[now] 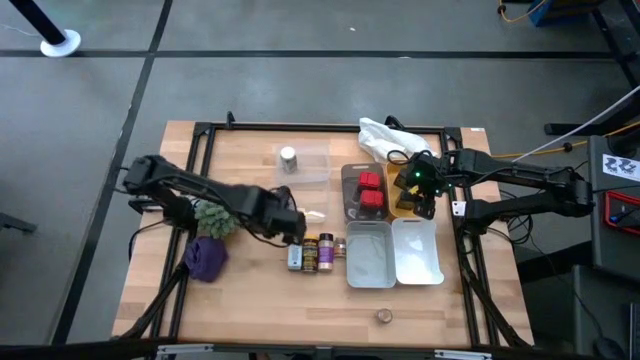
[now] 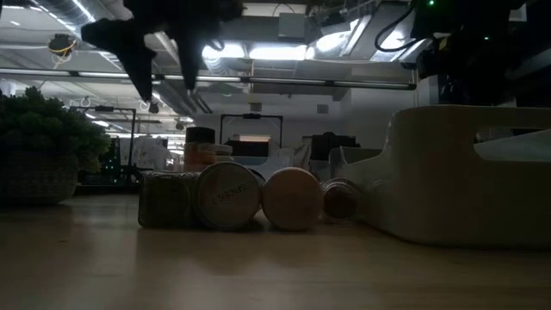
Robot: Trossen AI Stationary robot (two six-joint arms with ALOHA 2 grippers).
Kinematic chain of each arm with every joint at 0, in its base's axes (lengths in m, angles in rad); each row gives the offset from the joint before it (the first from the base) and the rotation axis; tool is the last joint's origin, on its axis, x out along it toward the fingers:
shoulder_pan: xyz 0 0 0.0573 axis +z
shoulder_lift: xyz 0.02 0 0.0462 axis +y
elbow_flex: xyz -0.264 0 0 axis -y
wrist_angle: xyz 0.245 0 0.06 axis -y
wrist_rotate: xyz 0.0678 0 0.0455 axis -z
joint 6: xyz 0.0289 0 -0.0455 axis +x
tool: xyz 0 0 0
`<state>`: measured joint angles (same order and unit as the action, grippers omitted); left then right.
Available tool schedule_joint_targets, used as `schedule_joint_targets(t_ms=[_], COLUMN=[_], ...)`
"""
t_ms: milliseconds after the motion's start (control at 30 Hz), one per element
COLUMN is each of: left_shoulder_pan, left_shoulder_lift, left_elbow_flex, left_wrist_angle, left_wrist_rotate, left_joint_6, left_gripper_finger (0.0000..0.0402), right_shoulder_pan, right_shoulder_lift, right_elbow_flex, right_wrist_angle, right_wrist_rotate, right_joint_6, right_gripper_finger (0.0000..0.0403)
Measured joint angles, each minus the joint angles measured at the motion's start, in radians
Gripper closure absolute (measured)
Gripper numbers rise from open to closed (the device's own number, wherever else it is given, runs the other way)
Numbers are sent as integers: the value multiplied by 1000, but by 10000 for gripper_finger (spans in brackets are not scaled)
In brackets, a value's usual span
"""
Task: Sort spices by type
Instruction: Put the white seasoning bottle into the top transparent bin
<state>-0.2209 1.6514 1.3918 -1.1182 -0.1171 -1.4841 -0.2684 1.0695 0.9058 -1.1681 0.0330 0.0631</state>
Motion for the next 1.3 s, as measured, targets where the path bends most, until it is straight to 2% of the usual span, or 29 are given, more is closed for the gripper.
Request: schedule_joint_targets(t_ms=[267, 400, 800, 1300], left_shoulder_pan=[-65, -95, -153, -166], left_shoulder_lift=[161, 210, 223, 273], left_elbow_flex=[0, 0, -1, 0], left_wrist_angle=[192, 204, 214, 247], left_wrist_rotate=[-20, -9, -45, -48], left_joint_6=[-59, -118, -241, -243], left_gripper_finger=[146, 146, 146, 147], right_shoulder_pan=[0, 0, 0, 0], right_shoulder_lift=[0, 0, 0, 0], right_elbow_flex=[0, 0, 0, 0], right_wrist_angle=[27, 38, 52, 52], right_wrist_rotate=[0, 0, 1, 1], right_joint_6=[-2, -21, -45, -46], right_gripper_finger=[166, 166, 166, 166])
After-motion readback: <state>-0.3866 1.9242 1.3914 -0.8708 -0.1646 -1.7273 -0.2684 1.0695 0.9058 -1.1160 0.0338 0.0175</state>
